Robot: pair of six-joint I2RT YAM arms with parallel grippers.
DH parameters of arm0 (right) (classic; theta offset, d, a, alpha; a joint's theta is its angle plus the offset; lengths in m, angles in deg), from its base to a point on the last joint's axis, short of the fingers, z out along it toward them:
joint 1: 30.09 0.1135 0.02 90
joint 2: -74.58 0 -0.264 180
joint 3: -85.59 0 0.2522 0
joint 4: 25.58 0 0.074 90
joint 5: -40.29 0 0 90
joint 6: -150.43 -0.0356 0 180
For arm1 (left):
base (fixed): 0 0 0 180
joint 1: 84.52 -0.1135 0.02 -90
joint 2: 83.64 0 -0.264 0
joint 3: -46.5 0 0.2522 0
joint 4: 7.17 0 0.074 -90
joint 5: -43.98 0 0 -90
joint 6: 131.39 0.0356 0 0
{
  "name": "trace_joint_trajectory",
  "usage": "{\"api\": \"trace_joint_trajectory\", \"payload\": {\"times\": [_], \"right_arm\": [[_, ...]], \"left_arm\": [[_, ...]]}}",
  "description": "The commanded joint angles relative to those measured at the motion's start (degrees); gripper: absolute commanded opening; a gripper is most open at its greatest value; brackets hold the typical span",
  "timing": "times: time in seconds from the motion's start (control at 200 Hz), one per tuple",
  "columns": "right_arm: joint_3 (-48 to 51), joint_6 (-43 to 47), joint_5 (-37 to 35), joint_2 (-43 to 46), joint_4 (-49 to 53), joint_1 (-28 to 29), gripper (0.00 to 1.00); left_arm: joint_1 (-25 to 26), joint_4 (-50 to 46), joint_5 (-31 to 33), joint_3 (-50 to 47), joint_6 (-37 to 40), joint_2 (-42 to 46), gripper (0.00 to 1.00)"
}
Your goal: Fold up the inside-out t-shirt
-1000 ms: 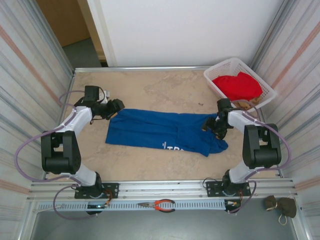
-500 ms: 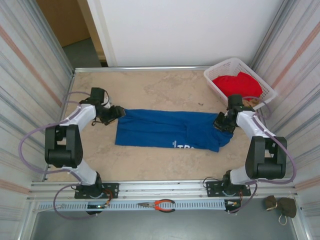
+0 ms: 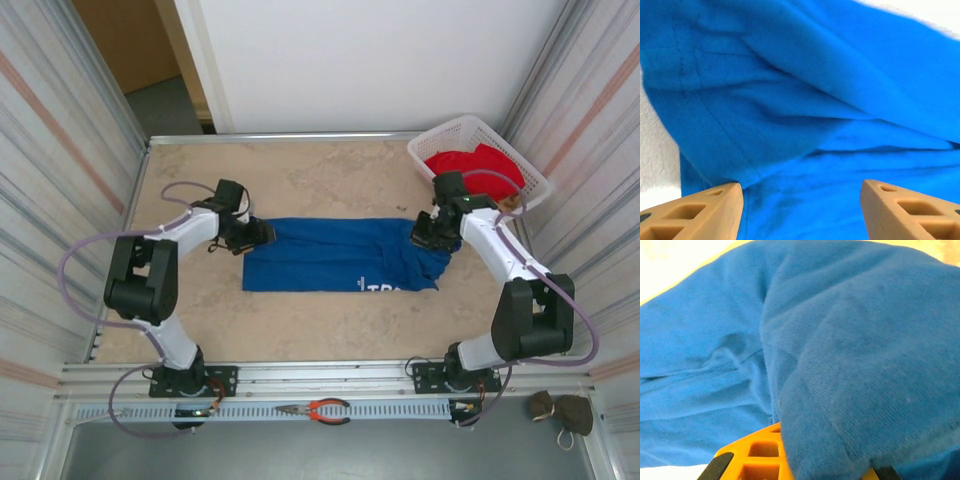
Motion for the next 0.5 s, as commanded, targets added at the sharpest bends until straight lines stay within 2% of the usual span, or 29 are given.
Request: {"api": "trace_joint_trajectory", "payload": {"times": [0.0, 0.271, 0.496], "right_arm": [[-5.36, -3.6, -3.12, -1.48, 3.52, 6.9, 0.0], [-17.83, -9.51, -8.61, -13.74, 5.9, 23.97, 0.0], [-29.8, -12.89, -9.81, -26.57, 7.4, 31.67, 0.0]], "left_arm": [[0.22, 1.69, 0.61, 0.29, -1.13, -3.06, 0.63], [1.12, 3.78, 0.19, -0.66, -1.41, -5.64, 0.63], [1.86, 5.85, -0.97, -2.12, -2.06, -6.08, 0.63]]}}
